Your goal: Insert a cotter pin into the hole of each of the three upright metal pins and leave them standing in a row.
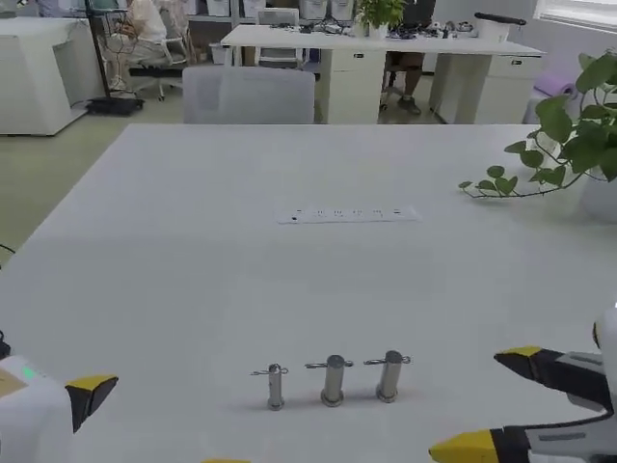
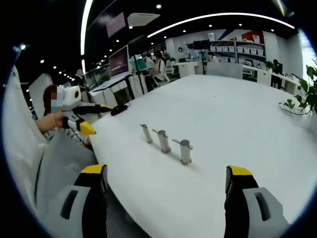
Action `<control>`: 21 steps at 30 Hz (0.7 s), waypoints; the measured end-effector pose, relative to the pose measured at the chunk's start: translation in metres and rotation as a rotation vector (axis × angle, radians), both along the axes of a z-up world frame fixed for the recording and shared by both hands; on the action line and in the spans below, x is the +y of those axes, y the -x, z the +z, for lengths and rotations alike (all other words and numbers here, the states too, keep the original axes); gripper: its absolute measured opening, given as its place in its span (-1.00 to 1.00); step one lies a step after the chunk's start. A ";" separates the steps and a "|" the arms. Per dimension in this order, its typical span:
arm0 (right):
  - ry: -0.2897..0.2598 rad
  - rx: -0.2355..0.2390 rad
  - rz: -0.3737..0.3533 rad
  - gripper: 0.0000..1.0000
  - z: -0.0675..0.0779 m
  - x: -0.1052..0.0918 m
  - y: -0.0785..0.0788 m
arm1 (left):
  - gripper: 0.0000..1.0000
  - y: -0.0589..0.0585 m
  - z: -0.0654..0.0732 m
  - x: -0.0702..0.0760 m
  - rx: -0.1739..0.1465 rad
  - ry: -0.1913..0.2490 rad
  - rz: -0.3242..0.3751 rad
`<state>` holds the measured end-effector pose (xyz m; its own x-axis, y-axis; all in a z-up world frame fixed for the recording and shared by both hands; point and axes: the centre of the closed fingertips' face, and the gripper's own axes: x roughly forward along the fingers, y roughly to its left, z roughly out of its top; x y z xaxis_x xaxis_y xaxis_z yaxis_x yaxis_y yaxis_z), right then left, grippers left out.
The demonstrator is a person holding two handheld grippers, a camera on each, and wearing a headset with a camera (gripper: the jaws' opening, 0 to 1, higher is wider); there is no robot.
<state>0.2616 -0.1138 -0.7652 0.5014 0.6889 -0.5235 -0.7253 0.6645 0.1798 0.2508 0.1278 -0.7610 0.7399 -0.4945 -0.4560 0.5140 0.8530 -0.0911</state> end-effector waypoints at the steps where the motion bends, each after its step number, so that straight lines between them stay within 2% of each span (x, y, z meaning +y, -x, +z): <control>1: 0.001 -0.001 0.000 1.00 0.000 0.000 0.001 | 0.94 0.001 0.001 0.000 0.000 0.005 0.001; 8: 0.007 0.002 -0.029 1.00 -0.004 -0.006 0.002 | 0.94 0.005 -0.003 -0.002 0.005 -0.006 -0.005; 13: 0.041 0.001 -0.019 1.00 -0.009 -0.006 0.007 | 0.94 0.006 -0.003 -0.003 0.005 -0.007 -0.003; 18: 0.036 -0.022 -0.031 0.93 -0.007 -0.006 0.007 | 0.92 0.006 -0.002 -0.003 0.003 -0.002 -0.005; 21: 0.054 -0.021 -0.026 0.93 -0.008 -0.006 0.008 | 0.91 0.006 -0.002 -0.004 0.003 0.000 -0.008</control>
<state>0.2538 -0.1198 -0.7734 0.5300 0.6469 -0.5483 -0.7111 0.6913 0.1282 0.2446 0.1239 -0.7627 0.7346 -0.5005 -0.4580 0.5206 0.8488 -0.0925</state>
